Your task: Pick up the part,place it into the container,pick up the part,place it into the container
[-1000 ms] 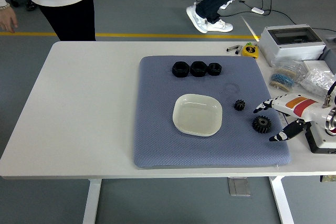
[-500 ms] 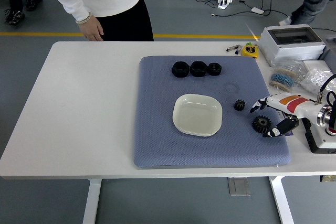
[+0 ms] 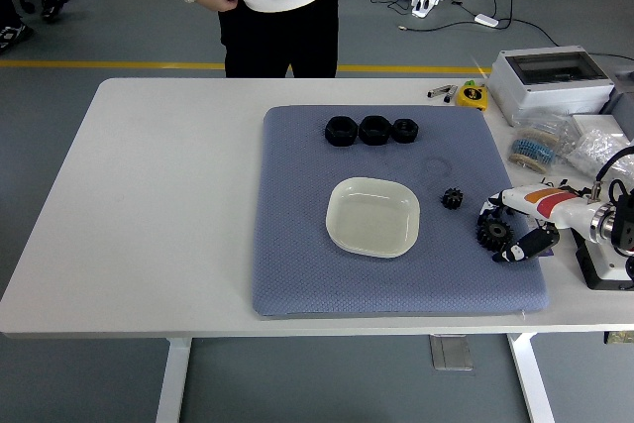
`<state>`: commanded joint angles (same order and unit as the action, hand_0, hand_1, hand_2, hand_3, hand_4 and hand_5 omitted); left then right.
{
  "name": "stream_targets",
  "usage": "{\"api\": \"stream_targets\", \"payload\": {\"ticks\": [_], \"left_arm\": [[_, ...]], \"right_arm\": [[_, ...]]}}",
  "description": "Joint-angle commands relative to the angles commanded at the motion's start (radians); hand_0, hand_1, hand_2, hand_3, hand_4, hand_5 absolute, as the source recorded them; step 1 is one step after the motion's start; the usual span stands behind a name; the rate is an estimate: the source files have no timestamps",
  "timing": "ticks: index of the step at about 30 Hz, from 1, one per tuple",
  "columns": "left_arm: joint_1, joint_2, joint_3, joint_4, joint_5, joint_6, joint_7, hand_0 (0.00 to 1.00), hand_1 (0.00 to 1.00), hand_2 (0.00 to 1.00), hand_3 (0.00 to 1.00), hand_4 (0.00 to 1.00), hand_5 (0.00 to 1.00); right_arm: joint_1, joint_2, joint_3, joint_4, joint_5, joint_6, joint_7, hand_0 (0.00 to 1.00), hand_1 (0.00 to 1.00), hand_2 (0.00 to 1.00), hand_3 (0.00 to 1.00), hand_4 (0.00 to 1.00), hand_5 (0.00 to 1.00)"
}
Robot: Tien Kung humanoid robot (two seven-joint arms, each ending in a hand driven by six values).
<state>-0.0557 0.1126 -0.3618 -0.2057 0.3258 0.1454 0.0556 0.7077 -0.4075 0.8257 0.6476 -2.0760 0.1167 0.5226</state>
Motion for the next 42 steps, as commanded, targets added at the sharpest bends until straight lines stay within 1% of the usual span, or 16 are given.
{"api": "stream_targets", "payload": {"ticks": [1, 6, 7, 12, 13, 18, 19, 24, 25, 30, 31, 36, 40, 42], "left_arm": [[0.001, 0.000, -0.001, 0.000, 0.001, 0.000, 0.000, 0.836, 0.885, 0.898, 0.804, 0.829, 0.694], [0.003, 0.001, -0.005, 0.000, 0.007, 0.000, 0.002, 0.836, 0.885, 0.898, 0.804, 0.829, 0.694], [0.003, 0.001, -0.006, 0.000, 0.008, 0.000, 0.002, 0.836, 0.885, 0.897, 0.803, 0.829, 0.695], [0.004, 0.001, -0.013, 0.000, 0.019, 0.000, 0.005, 0.836, 0.885, 0.897, 0.803, 0.829, 0.695], [0.005, 0.001, -0.014, 0.000, 0.021, 0.000, 0.005, 0.836, 0.885, 0.897, 0.803, 0.829, 0.694], [0.004, 0.001, -0.014, 0.000, 0.024, 0.000, 0.006, 0.836, 0.885, 0.897, 0.803, 0.829, 0.694], [0.004, 0.002, -0.013, -0.001, 0.022, -0.001, 0.005, 0.836, 0.884, 0.897, 0.803, 0.829, 0.694], [0.001, 0.002, -0.011, 0.000, 0.018, 0.000, 0.004, 0.836, 0.884, 0.897, 0.803, 0.829, 0.694], [0.001, 0.002, -0.010, 0.000, 0.017, 0.000, 0.003, 0.836, 0.883, 0.895, 0.802, 0.829, 0.691], [0.000, 0.003, -0.009, 0.001, 0.013, 0.001, 0.003, 0.836, 0.883, 0.895, 0.802, 0.829, 0.691], [0.000, 0.003, -0.008, 0.001, 0.011, 0.001, 0.002, 0.836, 0.883, 0.896, 0.802, 0.828, 0.690], [0.000, 0.003, -0.004, 0.001, 0.005, 0.002, 0.000, 0.836, 0.883, 0.896, 0.802, 0.828, 0.690], [0.000, 0.003, -0.001, 0.001, 0.000, 0.002, -0.001, 0.836, 0.883, 0.896, 0.802, 0.828, 0.690], [-0.001, 0.004, 0.000, 0.001, 0.000, 0.001, -0.001, 0.836, 0.883, 0.896, 0.802, 0.828, 0.690]], "right_arm": [[0.000, 0.002, 0.000, -0.007, -0.001, 0.000, 0.000, 0.572, 0.643, 0.673, 0.602, 0.847, 0.271], [-0.002, 0.004, -0.002, -0.017, 0.008, -0.004, 0.002, 0.572, 0.643, 0.673, 0.602, 0.847, 0.271], [-0.002, 0.004, -0.003, -0.017, 0.010, -0.004, 0.002, 0.414, 0.474, 0.509, 0.499, 0.649, 0.193], [-0.004, 0.004, -0.007, -0.013, 0.019, -0.008, 0.004, 0.414, 0.474, 0.509, 0.499, 0.649, 0.193], [-0.004, 0.005, -0.007, -0.013, 0.021, -0.008, 0.005, 0.333, 0.417, 0.462, 0.478, 0.606, 0.149], [-0.004, 0.005, -0.008, -0.014, 0.034, -0.011, 0.011, 0.333, 0.417, 0.462, 0.478, 0.606, 0.149], [-0.004, 0.004, -0.008, -0.014, 0.035, -0.011, 0.011, 0.242, 0.380, 0.426, 0.461, 0.706, 0.068], [-0.006, -0.001, 0.004, -0.001, 0.043, -0.012, 0.014, 0.242, 0.380, 0.426, 0.461, 0.706, 0.068], [-0.006, -0.002, 0.006, 0.003, 0.044, -0.012, 0.015, 0.208, 0.335, 0.393, 0.446, 0.796, 0.017], [-0.005, -0.006, 0.015, 0.023, 0.049, -0.008, 0.015, 0.208, 0.335, 0.393, 0.446, 0.796, 0.017], [-0.005, -0.006, 0.019, 0.028, 0.048, -0.006, 0.016, 0.192, 0.322, 0.383, 0.437, 0.805, 0.021], [0.001, -0.009, 0.041, 0.070, 0.041, 0.001, 0.013, 0.192, 0.322, 0.383, 0.437, 0.805, 0.021], [0.019, 0.000, 0.046, 0.096, 0.044, 0.002, 0.009, 0.191, 0.319, 0.380, 0.438, 0.811, 0.021], [0.040, 0.009, 0.032, 0.101, 0.051, -0.001, 0.007, 0.191, 0.319, 0.380, 0.438, 0.811, 0.021]]}}
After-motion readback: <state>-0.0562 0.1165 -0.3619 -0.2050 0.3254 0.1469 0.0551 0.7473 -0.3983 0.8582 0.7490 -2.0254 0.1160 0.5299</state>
